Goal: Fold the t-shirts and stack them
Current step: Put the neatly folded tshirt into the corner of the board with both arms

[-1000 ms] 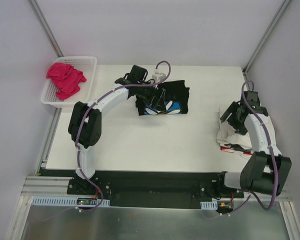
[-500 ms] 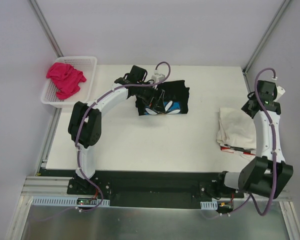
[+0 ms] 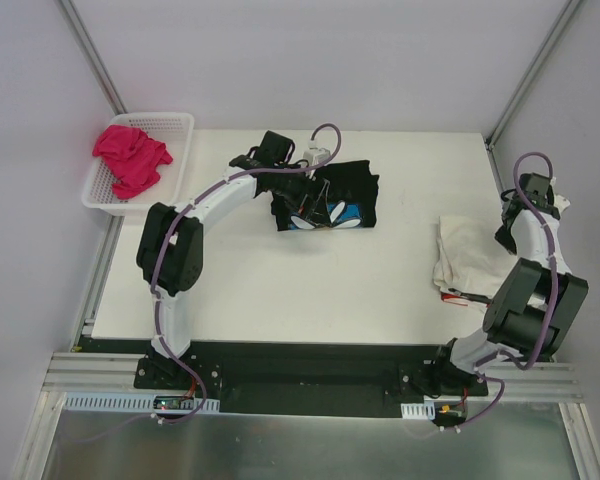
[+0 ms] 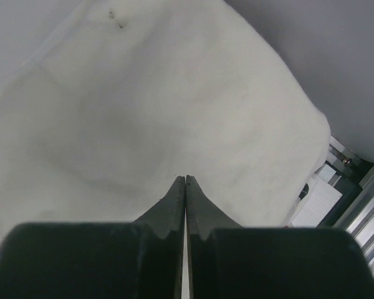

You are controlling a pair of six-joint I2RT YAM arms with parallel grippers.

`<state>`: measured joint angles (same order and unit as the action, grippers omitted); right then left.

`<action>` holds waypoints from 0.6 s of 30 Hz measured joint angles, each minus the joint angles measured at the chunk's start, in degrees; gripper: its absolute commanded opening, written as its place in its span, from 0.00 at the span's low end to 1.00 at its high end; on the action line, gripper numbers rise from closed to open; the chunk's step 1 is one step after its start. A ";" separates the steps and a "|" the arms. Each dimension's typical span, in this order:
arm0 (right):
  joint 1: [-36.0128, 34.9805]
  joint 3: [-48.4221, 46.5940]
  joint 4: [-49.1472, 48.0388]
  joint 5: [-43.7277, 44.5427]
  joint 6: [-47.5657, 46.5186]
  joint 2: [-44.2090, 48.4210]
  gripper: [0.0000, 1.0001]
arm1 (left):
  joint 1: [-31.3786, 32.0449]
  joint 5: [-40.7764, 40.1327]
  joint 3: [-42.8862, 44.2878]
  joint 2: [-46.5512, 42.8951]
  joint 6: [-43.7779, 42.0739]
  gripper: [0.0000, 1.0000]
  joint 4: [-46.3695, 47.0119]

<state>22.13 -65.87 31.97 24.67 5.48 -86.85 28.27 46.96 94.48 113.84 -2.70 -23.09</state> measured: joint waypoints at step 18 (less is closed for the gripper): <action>-15.19 6.71 -1.25 -0.98 1.51 -6.64 0.01 | -13.70 -0.83 4.13 -4.79 8.59 0.99 2.62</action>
<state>6.94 -59.16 30.72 23.68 6.98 -93.49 14.57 46.13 98.61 109.06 5.89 -20.47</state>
